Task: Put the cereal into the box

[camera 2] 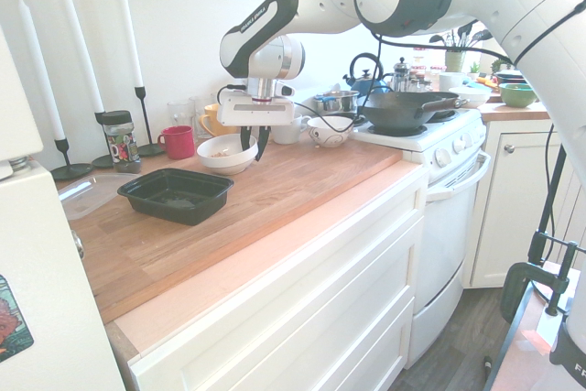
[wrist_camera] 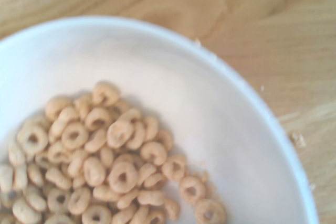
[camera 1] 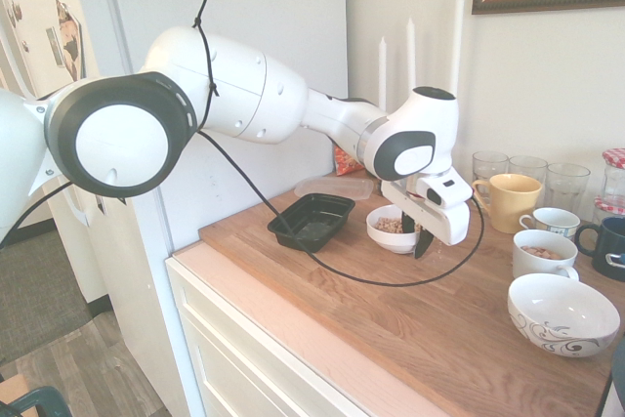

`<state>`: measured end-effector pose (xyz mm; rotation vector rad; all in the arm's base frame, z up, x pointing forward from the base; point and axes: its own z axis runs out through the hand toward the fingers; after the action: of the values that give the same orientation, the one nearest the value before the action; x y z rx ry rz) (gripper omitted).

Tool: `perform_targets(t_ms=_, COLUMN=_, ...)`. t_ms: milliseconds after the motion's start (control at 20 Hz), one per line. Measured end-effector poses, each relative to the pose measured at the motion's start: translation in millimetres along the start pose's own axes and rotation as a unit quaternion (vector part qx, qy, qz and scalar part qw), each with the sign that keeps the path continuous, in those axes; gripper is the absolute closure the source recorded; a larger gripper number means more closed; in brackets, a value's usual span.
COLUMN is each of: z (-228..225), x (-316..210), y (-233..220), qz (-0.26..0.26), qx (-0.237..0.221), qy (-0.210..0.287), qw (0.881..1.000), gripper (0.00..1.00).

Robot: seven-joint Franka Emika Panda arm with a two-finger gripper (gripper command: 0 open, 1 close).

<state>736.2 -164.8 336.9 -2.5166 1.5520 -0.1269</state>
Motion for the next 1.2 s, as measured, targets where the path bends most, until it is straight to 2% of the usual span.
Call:
perform_targets(t_ms=500, z=-24, x=2, y=-13, qz=-0.011, qx=0.005, qy=0.007, qw=1.000, gripper=1.00)
perform_targets(t_ms=900, z=-85, x=11, y=-31, qz=-0.032, qx=0.008, qy=0.035, qw=0.999, gripper=1.00)
perform_targets(t_ms=1200, z=-108, x=7, y=-40, qz=-0.055, qx=0.004, qy=0.046, qw=0.997, gripper=1.00)
